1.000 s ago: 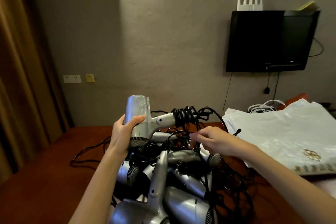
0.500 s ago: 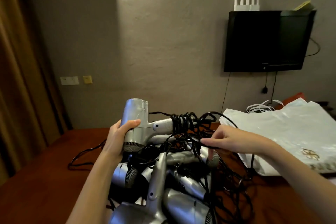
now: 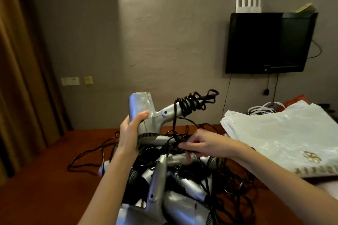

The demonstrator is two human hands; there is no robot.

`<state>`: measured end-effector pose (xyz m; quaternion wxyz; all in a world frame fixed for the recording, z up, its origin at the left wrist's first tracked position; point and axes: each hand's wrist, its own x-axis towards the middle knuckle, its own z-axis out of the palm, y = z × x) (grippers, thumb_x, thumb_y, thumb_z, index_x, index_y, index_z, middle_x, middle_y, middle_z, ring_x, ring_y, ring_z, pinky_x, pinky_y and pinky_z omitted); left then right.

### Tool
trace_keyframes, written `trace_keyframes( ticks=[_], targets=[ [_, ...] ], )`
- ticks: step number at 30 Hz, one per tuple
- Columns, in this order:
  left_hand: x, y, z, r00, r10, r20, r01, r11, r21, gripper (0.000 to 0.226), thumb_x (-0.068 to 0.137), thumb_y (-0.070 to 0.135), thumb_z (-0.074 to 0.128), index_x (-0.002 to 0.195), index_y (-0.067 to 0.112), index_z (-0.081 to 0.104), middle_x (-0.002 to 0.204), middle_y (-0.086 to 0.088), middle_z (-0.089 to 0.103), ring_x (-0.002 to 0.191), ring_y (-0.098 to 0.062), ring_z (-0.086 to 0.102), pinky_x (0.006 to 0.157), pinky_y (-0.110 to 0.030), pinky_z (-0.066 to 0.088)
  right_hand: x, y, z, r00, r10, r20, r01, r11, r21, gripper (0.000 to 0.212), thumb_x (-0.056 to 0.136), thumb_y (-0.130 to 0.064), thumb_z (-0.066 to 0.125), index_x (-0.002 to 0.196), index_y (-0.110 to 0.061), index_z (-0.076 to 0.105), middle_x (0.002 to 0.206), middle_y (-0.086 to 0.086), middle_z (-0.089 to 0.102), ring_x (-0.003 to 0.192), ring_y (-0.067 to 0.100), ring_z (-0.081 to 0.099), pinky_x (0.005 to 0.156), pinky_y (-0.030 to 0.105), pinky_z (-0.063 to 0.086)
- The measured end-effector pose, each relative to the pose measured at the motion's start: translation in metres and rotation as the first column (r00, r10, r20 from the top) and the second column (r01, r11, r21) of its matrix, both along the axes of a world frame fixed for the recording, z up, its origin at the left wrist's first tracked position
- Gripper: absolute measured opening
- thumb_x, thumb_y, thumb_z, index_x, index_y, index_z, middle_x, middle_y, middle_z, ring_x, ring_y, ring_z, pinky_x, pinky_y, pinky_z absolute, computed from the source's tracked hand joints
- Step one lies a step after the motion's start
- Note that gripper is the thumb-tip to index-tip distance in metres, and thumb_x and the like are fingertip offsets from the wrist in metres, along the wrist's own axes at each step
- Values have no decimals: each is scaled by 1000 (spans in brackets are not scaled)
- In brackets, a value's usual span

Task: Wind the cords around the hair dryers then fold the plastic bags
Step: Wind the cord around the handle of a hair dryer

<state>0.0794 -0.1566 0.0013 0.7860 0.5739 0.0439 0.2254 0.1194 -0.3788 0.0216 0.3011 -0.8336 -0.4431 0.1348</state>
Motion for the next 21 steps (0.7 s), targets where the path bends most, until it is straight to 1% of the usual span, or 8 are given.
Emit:
trace_keyframes(
  ticks=[2, 4, 7, 8, 10, 13, 17, 21],
  targets=[
    [-3, 2, 1, 994, -109, -31, 109, 994, 12, 78, 54, 45, 74, 116, -1, 63, 89, -18, 69, 68, -24, 66, 52, -28, 53, 7, -5, 2, 997, -54, -58, 51, 998, -47, 54, 93, -54, 48, 69, -11, 69, 49, -2, 37, 42, 12, 29, 46, 23, 27],
    [-6, 8, 2, 981, -182, -68, 186, 981, 57, 82, 52, 47, 73, 116, -3, 64, 90, -19, 68, 68, -24, 66, 53, -28, 53, 29, 4, -1, 971, -237, 42, 240, 965, -109, 52, 91, -55, 51, 62, -14, 66, 45, -7, 40, 41, 10, 33, 47, 23, 30],
    [-12, 12, 2, 969, -214, -122, 230, 963, 140, 81, 46, 45, 73, 108, -5, 64, 81, -16, 68, 60, -21, 65, 48, -25, 51, 61, -3, -4, 750, -592, 295, 644, 756, -120, 36, 89, -31, 59, 58, -15, 66, 50, -11, 56, 47, -1, 49, 57, 25, 41],
    [-14, 13, 1, 969, -212, -129, 232, 958, 168, 80, 44, 45, 73, 106, -5, 64, 77, -14, 69, 58, -20, 65, 47, -24, 51, 70, -6, 2, 810, -526, 261, 578, 793, -194, 27, 80, -25, 63, 56, -12, 63, 47, -11, 53, 44, -2, 45, 56, 27, 38],
    [-18, 16, 2, 971, -202, -131, 227, 949, 217, 73, 43, 44, 73, 99, -2, 64, 71, -10, 69, 56, -18, 65, 47, -23, 51, 78, -9, 29, 957, -285, 56, 290, 948, -128, 26, 80, -22, 72, 59, -10, 62, 43, -13, 47, 42, 0, 40, 51, 25, 33],
    [-21, 18, 4, 979, -162, -121, 196, 911, 362, 67, 41, 46, 74, 94, 6, 64, 68, -2, 69, 58, -14, 64, 49, -24, 50, 51, -19, 57, 985, -91, -146, 80, 994, -79, 27, 92, -27, 63, 67, -20, 68, 51, -9, 49, 46, 9, 35, 45, 22, 25],
    [-18, 12, 2, 999, -45, -19, 48, 858, 511, 62, 44, 53, 74, 97, 23, 66, 85, -3, 71, 74, -19, 66, 66, -37, 54, 31, -8, 71, 976, -22, -217, 3, 996, -88, 31, 101, -12, 45, 79, -12, 67, 52, -8, 42, 41, 6, 30, 40, 16, 25],
    [-19, 10, 3, 990, 88, 107, -132, 834, 536, 59, 47, 58, 71, 99, 34, 61, 94, 1, 68, 85, -19, 66, 74, -42, 56, 3, -1, 62, 993, -75, -87, 72, 996, -46, 20, 102, -5, 37, 96, -2, 55, 68, 3, 48, 42, 6, 44, 41, 17, 37]
  ],
)
